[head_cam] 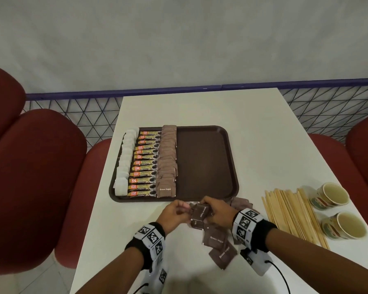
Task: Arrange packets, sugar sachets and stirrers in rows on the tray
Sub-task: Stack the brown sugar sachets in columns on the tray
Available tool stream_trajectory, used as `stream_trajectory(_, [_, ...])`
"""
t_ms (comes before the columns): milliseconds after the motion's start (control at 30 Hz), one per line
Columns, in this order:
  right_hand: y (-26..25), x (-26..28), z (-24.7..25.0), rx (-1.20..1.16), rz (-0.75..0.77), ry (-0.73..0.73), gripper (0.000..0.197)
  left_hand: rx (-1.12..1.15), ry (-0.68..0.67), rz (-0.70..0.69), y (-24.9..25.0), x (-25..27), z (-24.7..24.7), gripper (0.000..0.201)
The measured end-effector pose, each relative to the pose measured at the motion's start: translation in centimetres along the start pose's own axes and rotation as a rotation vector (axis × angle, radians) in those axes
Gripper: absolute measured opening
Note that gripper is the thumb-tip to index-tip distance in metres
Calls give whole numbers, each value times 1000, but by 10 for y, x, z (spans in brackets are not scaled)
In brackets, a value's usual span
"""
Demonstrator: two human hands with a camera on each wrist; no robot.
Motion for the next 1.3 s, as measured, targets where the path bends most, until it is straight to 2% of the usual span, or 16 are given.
stream_trajectory(100, [-3,-5,5,-61,-8,-6,41,114,51,39,4,4,6,17])
stream_trajectory(167, [-6,-9,3,-115,-14,-38,36,116,49,56,10,7,7,28])
stream_trajectory(267, [-20,-15,-7,-228,-21,-112,38,175,8,65,17,8,0,46])
stream_trajectory(333, [-30,-19,-12,-296,-10,-139,41,235,29,100,14,7,1,55])
stream_trajectory(433, [-43,-25,-16,-368,12,-149,45,411,53,142,9,10,8,45])
stream_trajectory(600, [-57,-37,-24,-376,57,-127,57,579,-33,147,12,20,14,31])
stream_trajectory(800, [-68,-48,-41,-463,87,-124,60,666,-91,159,7,30,23,35])
stream_trajectory(933, [-69,-54,-42,-515,101,-53,55,634,-73,155,4,34,31,34])
stream_trajectory(1067, [-73,-55,-36,-557,131,88,39,660,-25,133,-1,32,39,36])
stream_trajectory(1233, [-70,-56,-25,-452,139,284,29,703,-45,94,-2,31,38,35])
stream_trajectory(1300, [-69,-57,-21,-439,146,312,29,694,-37,85,-4,30,39,39])
Point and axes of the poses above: each hand's wrist, its own x-axis away from the middle knuckle, its own z-axis out of the back of the hand, y = z × x, the point moved 9 cm from there along -x, towards the middle knuckle, and after that the axes turned 2 degrees about z, right-handed, at the moved point
